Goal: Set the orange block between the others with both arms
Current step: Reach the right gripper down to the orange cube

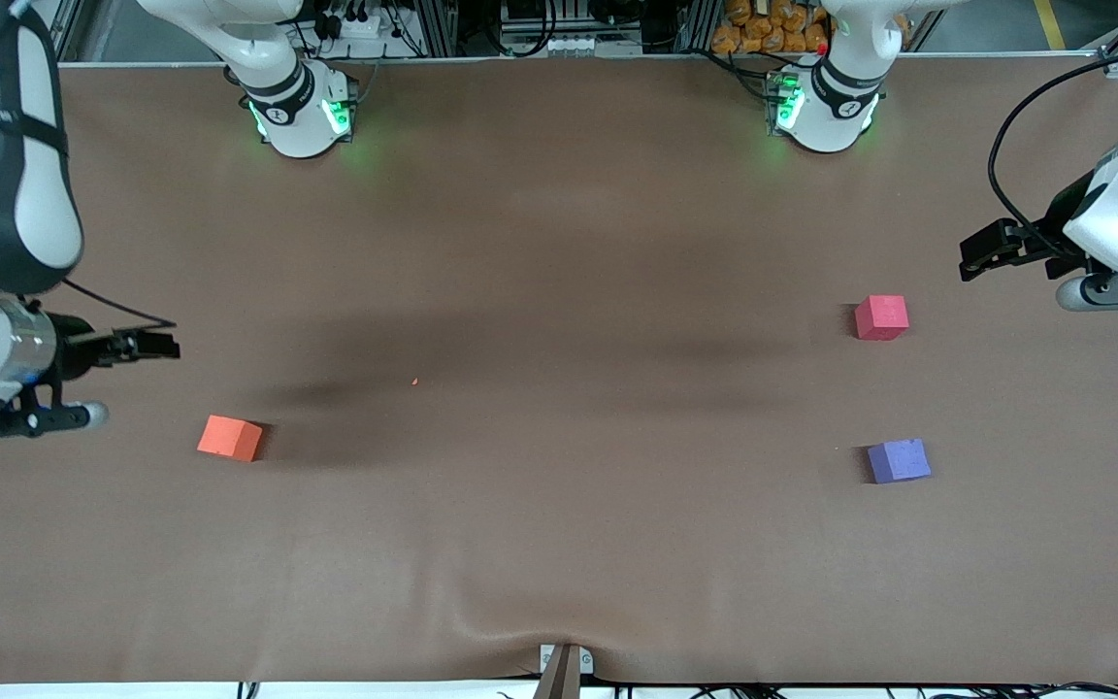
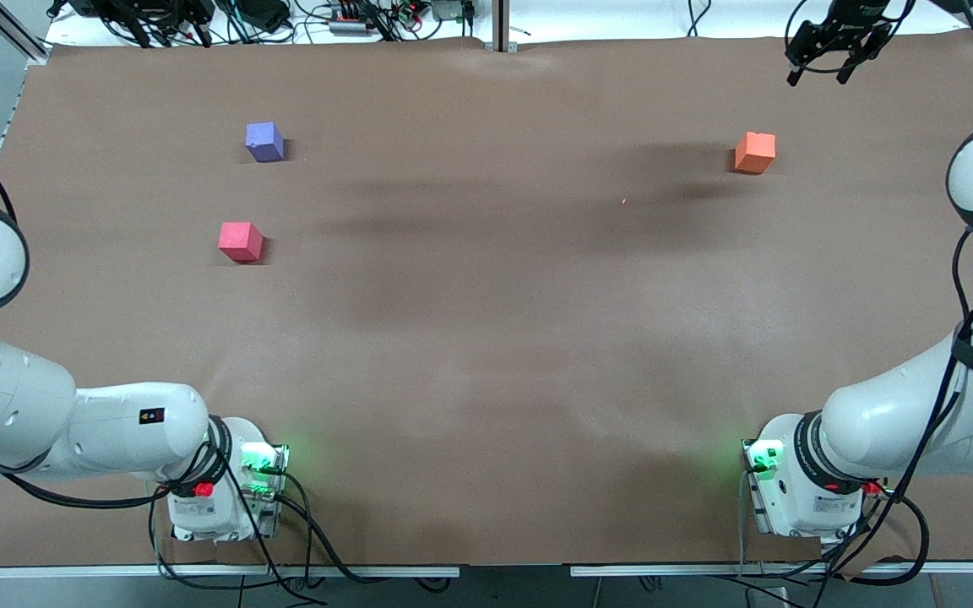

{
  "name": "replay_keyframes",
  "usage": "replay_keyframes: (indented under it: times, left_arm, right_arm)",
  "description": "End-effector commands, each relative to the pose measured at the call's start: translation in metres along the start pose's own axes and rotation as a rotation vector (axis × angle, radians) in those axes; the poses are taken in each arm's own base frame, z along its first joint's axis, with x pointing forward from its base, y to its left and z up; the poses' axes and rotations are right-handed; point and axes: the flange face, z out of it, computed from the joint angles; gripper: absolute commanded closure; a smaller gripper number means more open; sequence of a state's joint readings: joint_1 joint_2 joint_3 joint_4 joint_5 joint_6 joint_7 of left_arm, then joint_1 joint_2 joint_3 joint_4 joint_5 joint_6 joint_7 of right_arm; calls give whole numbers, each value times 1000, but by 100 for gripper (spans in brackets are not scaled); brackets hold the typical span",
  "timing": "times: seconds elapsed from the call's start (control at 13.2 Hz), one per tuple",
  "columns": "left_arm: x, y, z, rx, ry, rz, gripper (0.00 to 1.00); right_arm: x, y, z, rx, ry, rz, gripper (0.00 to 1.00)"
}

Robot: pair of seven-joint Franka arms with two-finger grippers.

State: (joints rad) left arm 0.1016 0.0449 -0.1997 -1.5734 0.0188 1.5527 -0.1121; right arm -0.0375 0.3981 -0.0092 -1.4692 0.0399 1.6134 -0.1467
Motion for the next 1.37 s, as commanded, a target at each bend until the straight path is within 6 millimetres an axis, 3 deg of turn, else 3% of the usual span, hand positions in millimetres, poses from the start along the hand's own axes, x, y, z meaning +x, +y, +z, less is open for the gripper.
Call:
replay_keyframes:
  times: [0.0, 0.15, 0.3, 0.76, 1.29]
  left_arm:
    - [-2, -3, -2, 14, -7, 12, 0]
    - [-1, -3, 0, 14, -11, 12, 0]
    - [1, -4, 3, 13, -16, 11, 0]
    - [2, -4, 6, 13, -20, 11, 0]
    - [3, -3, 9, 13, -25, 14, 0]
  right_arm:
    - [25, 23, 33, 19, 29, 34, 0]
    - [42, 37, 54, 28, 69, 62, 0]
    - [51, 52, 72, 116, 91, 198, 0]
    - [80, 69, 119, 140, 163, 286, 0]
    - [92, 62, 150, 120, 164, 306, 0]
